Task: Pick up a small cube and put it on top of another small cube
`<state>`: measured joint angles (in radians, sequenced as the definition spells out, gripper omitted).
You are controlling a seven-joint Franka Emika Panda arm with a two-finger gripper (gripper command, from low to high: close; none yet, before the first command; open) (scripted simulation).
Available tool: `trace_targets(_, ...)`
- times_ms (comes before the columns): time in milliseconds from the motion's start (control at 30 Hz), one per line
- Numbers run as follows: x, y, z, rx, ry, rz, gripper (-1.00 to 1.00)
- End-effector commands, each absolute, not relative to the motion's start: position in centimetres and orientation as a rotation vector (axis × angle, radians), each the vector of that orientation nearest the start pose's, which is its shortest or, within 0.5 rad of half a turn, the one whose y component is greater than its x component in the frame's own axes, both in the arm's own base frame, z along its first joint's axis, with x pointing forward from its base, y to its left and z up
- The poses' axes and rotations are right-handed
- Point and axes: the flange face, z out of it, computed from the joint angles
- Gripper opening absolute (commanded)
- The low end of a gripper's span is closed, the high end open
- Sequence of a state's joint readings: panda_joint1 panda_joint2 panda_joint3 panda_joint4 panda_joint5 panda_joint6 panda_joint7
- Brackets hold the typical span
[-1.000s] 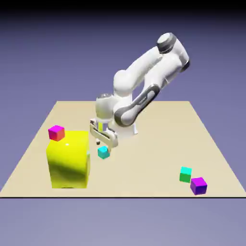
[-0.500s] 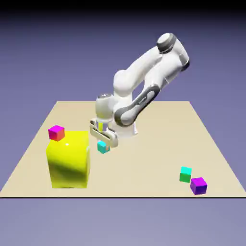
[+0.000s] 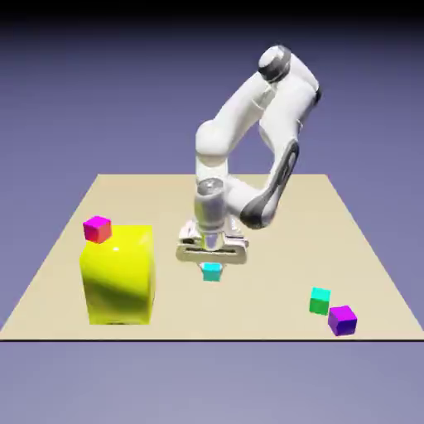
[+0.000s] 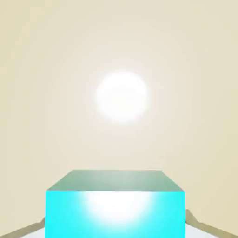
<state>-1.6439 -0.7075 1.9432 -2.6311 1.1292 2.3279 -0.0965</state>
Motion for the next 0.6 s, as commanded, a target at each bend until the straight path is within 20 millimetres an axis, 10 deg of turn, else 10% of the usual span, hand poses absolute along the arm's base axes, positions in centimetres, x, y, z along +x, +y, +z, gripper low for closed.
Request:
trace_targets(0, 38.0, 4.0, 14.7, -3.068, 0.811, 0.302, -1.00)
trace_targets(300, 44.1, 15.2, 14.0, -3.062, -0.456, 0.388, -1.00)
trace_targets(567, 48.9, 26.0, 18.3, -2.678, -1.461, 0.227, -1.00)
